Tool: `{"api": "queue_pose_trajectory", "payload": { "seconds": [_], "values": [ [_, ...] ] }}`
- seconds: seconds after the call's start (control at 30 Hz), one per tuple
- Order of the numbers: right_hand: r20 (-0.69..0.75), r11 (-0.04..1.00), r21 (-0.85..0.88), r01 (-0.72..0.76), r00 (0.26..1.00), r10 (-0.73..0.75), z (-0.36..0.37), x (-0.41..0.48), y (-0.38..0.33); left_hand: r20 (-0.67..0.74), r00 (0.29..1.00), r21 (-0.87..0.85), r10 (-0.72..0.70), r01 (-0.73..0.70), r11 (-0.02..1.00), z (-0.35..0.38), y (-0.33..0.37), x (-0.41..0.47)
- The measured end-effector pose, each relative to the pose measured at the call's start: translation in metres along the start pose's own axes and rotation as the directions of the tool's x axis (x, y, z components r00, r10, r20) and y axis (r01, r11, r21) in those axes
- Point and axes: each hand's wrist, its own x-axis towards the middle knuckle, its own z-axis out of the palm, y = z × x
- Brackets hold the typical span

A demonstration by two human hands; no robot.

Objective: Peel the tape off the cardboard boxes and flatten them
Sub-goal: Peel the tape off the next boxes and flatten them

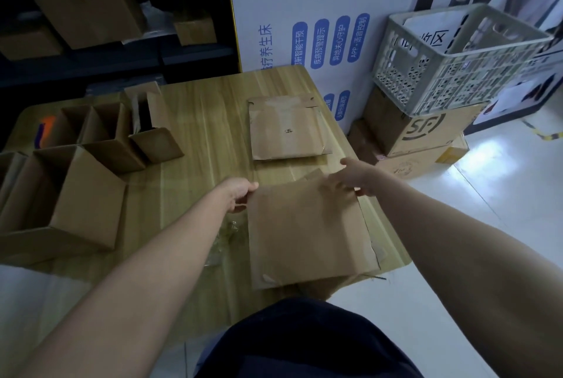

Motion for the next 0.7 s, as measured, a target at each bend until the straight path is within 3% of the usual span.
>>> {"api": "queue_pose_trajectory", "payload": {
  "seconds": [0.1,0.23,0.37,0.53,0.7],
  "values": [
    [-0.097,0.999,-0.029,-0.032,0.995,0.029,0.016,-0.001,0.009,0.044,0.999,-0.099,-0.019,0.023,0.995,0.009,-0.011,-0.001],
    [-0.212,0.983,0.176,-0.050,0.973,0.088,0.011,-0.005,0.002,0.154,0.987,-0.190,-0.045,0.075,0.979,0.005,0.006,-0.011],
    [-0.212,0.952,0.306,-0.023,0.973,0.091,-0.012,-0.009,-0.020,0.168,0.984,-0.265,0.060,-0.014,0.964,-0.002,0.037,-0.023],
    [-0.299,0.892,0.417,0.176,0.953,-0.049,-0.043,-0.019,-0.049,0.157,0.963,-0.345,0.217,-0.153,0.926,-0.006,0.066,-0.036],
    [-0.299,0.855,0.490,0.171,0.954,-0.019,-0.052,-0.030,-0.048,0.120,0.959,-0.512,0.257,-0.162,0.844,-0.006,0.074,-0.043]
  ]
}}
